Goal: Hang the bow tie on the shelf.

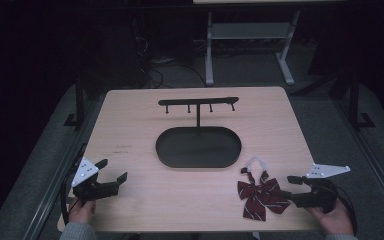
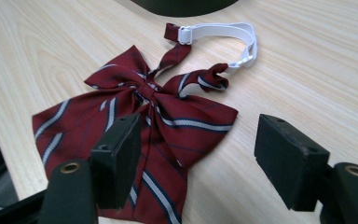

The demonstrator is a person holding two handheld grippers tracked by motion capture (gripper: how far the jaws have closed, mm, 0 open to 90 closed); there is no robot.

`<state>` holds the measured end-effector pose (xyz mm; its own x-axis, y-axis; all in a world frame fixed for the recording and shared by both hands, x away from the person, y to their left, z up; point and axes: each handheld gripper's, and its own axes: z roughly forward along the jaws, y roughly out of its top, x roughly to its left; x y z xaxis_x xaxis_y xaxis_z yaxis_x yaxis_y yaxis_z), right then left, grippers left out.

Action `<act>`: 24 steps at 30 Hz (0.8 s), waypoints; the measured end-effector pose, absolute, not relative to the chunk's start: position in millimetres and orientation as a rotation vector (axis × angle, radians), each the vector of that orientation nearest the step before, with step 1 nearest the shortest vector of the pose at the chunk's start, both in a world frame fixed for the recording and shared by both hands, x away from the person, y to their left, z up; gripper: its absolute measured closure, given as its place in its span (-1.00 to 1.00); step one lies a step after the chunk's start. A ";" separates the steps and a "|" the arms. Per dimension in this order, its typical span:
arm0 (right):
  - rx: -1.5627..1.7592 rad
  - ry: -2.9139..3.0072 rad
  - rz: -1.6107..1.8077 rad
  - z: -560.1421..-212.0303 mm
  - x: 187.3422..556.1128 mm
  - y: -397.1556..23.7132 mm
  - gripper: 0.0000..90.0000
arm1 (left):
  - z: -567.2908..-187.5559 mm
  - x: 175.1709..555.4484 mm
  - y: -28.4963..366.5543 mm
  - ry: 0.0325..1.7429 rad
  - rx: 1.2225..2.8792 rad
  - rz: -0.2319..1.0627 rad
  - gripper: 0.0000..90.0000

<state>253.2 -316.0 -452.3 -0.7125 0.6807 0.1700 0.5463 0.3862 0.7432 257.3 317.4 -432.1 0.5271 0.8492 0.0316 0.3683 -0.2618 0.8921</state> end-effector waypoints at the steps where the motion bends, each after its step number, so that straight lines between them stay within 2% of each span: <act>1: 1.112 2.480 1.227 -451.5 254.3 -315.6 -0.35 | -432.1 257.2 317.6 1.004 1.848 0.659 -0.71; 14: 1.055 2.569 1.145 -429.4 277.1 -294.3 -0.46 | -432.0 257.0 319.1 1.001 1.850 0.634 -0.71; 24: 0.967 2.662 1.068 -422.5 315.1 -278.5 -0.26 | -434.8 259.2 320.0 1.017 1.850 0.615 -0.71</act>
